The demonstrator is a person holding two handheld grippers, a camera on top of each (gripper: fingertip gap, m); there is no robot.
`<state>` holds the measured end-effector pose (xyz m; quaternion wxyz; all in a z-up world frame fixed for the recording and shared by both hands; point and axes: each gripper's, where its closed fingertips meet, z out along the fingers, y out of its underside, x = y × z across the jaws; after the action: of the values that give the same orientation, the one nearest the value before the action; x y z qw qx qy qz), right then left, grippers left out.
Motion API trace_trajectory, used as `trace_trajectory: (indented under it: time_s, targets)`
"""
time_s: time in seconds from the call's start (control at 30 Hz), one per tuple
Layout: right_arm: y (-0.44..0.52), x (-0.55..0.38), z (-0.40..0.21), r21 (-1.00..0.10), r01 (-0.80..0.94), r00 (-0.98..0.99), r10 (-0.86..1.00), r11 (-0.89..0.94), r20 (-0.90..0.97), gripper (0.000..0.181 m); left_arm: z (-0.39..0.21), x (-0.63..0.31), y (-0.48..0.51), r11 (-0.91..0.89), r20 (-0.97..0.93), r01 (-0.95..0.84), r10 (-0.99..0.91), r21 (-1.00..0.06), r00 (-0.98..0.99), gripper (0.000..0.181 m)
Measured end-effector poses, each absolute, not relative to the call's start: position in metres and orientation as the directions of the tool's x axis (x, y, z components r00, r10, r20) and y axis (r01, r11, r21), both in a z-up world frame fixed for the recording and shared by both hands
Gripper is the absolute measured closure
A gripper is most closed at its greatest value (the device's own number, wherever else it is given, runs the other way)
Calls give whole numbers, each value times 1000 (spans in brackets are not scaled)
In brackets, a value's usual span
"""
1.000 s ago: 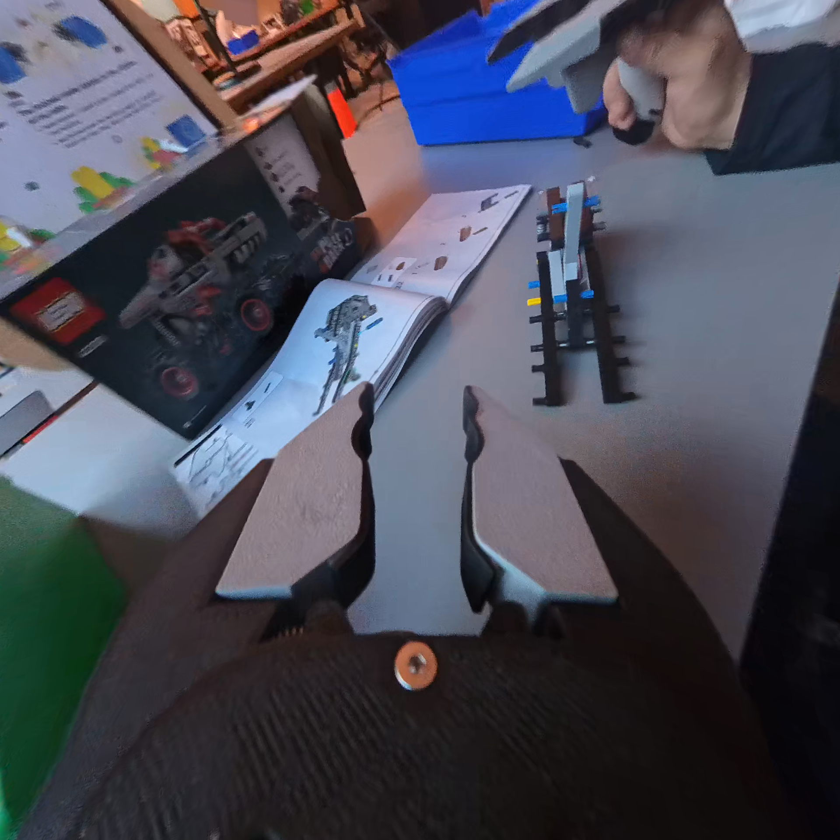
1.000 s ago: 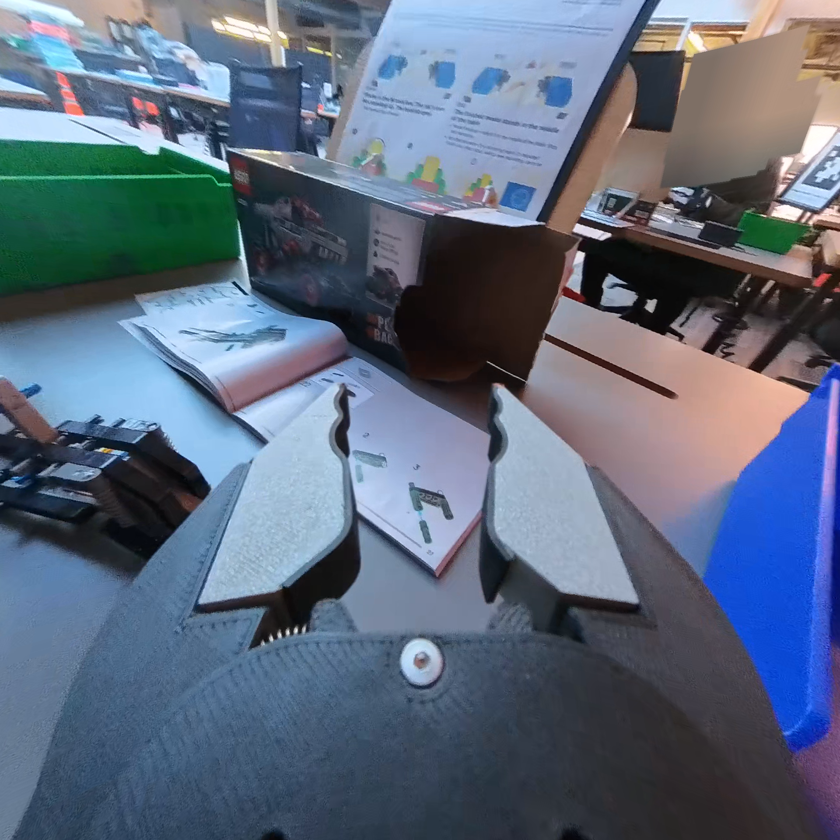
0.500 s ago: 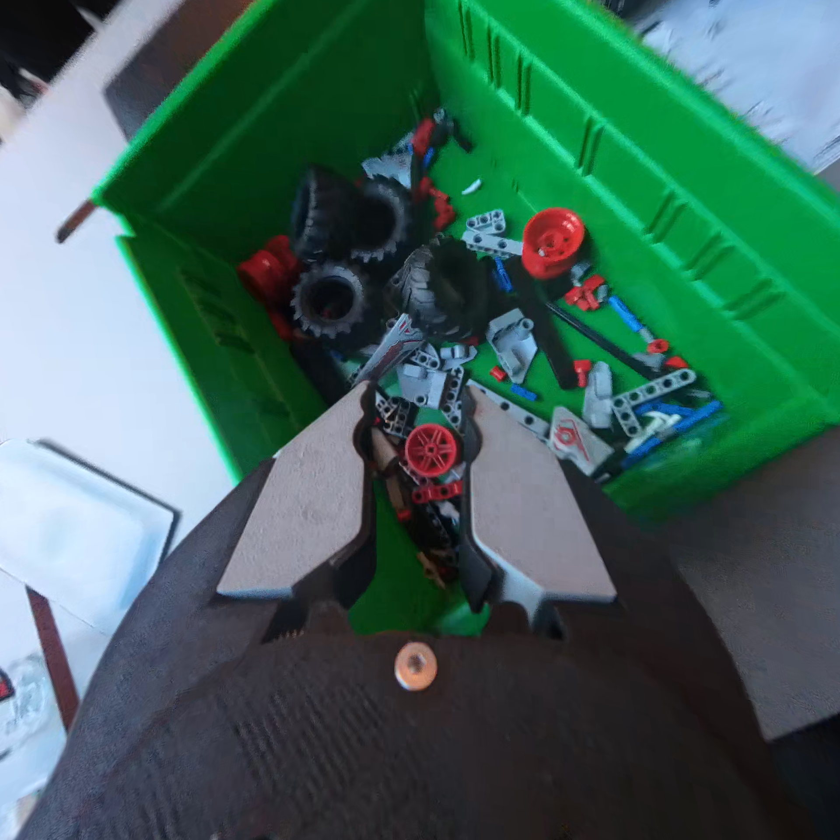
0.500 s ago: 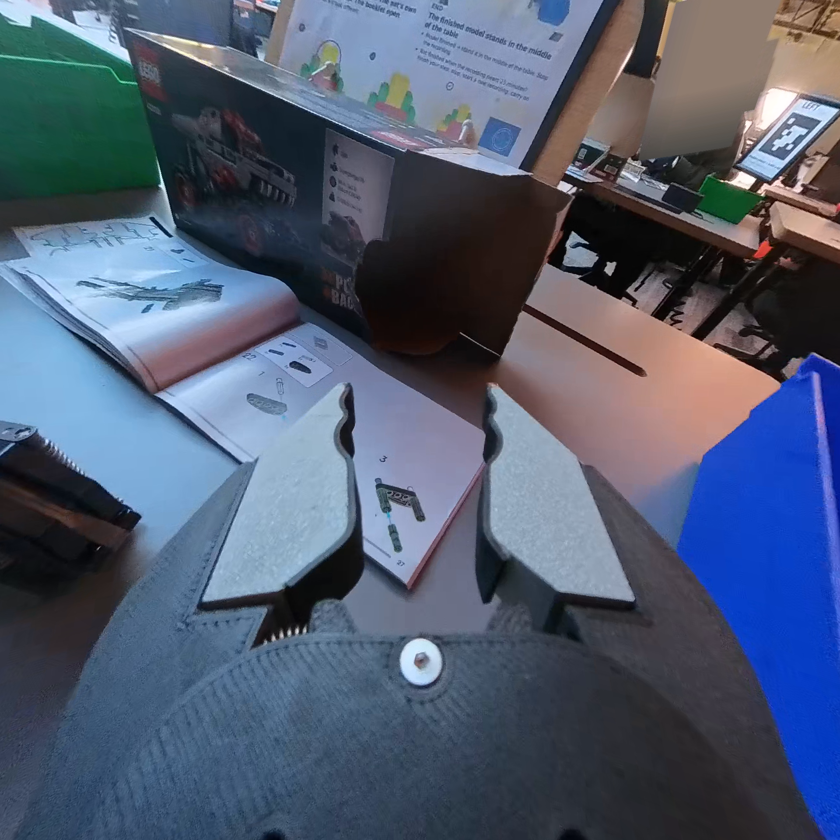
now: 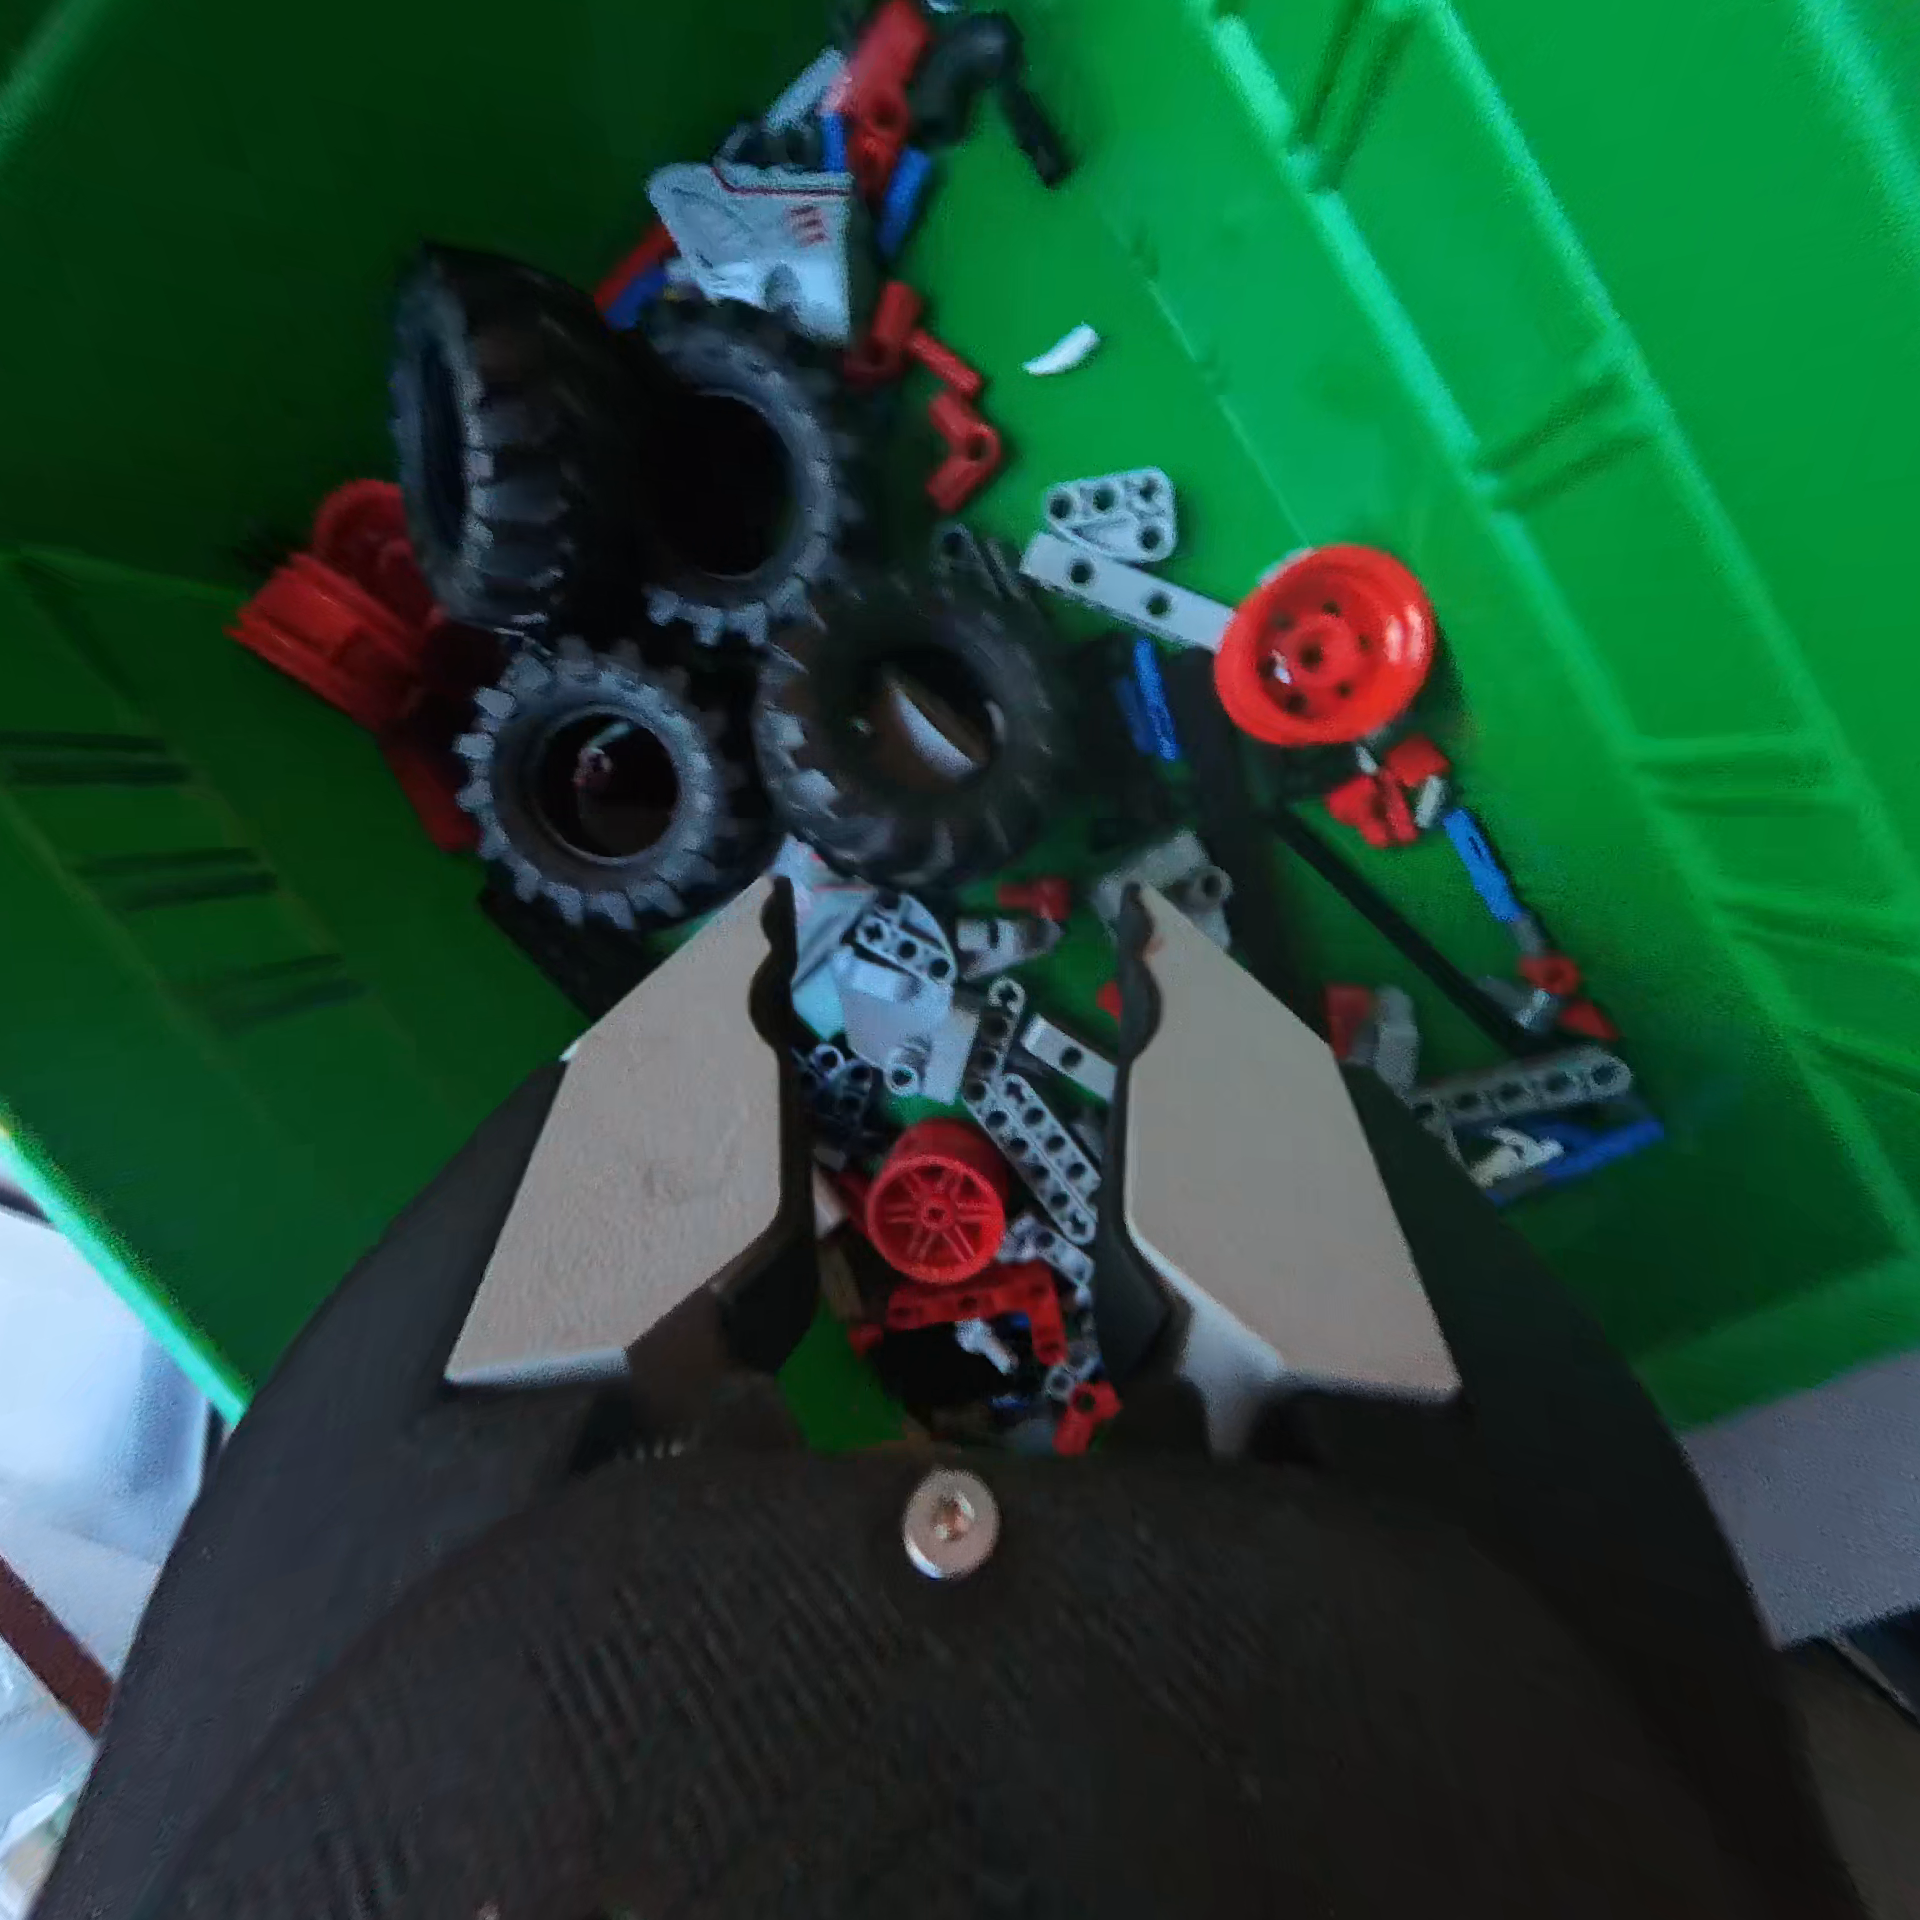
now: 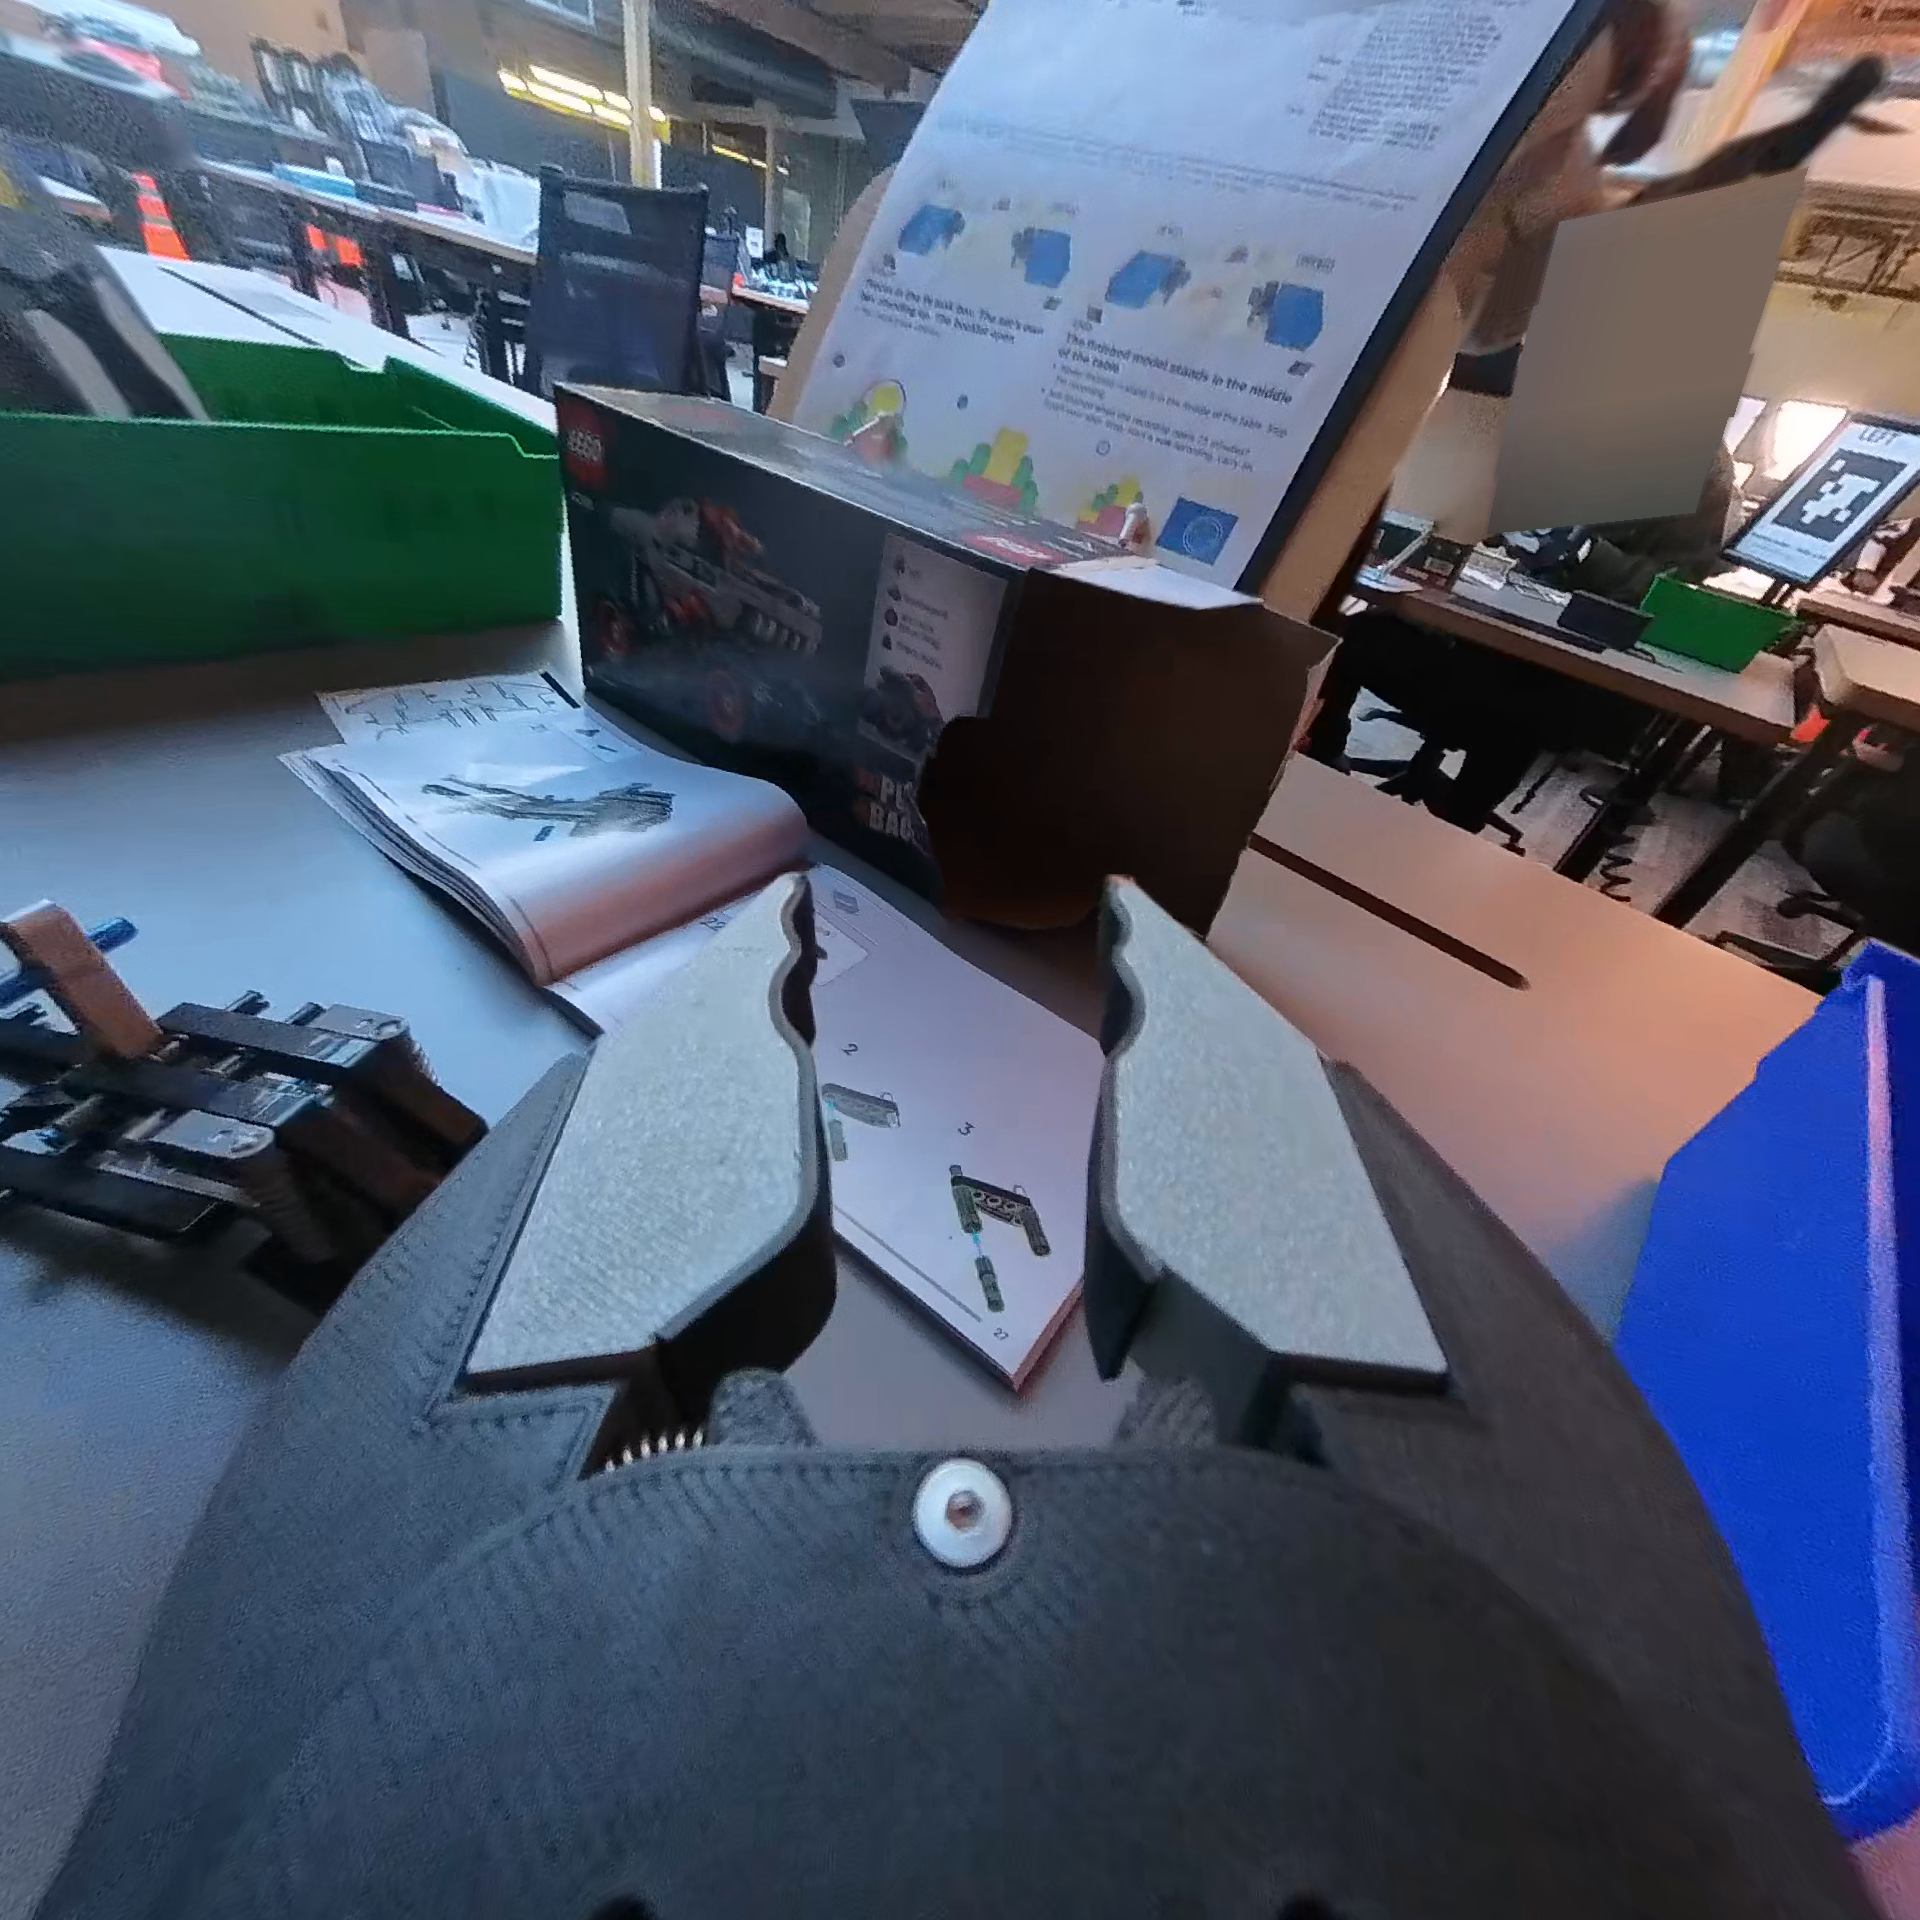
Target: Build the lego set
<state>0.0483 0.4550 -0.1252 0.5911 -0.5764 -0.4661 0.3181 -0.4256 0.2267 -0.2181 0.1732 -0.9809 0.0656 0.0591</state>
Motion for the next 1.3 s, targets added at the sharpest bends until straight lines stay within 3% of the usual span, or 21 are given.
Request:
trace_trajectory:
  time_s: [0.2, 0.33, 0.53, 0.77, 0.9, 1.07, 1.2, 1.3]
  targets:
    - [450, 43, -129, -972, 185, 341, 919, 142, 199, 132, -210, -447, 254, -924, -98, -52, -16, -378, 995, 126]
    - [451, 39, -134, -967, 212, 337, 918, 141, 208, 133, -154, -454, 276, -836, -181, -90, 12, -542, 983, 141]
    - [459, 38, -143, -963, 244, 352, 915, 116, 199, 134, -121, -459, 299, -813, -124, -43, 36, -580, 992, 126]
    - [467, 37, -150, -958, 269, 369, 909, 97, 195, 134, -153, -451, 296, -898, 3, -60, -68, -435, 998, 127]
    - [467, 36, -152, -953, 286, 369, 906, 103, 209, 134, -178, -470, 289, -943, -48, -69, -57, -326, 997, 123]
    - [465, 34, -151, -949, 291, 363, 904, 119, 225, 135, -193, -487, 299, -948, -60, -30, -11, -318, 998, 117]
    - [465, 35, -151, -949, 291, 362, 905, 118, 223, 135, -216, -476, 298, -971, -9, -41, -40, -236, 999, 103]
    - [464, 35, -150, -950, 289, 362, 905, 119, 223, 136, -220, -493, 288, -985, -118, -40, -21, -168, 993, 123]
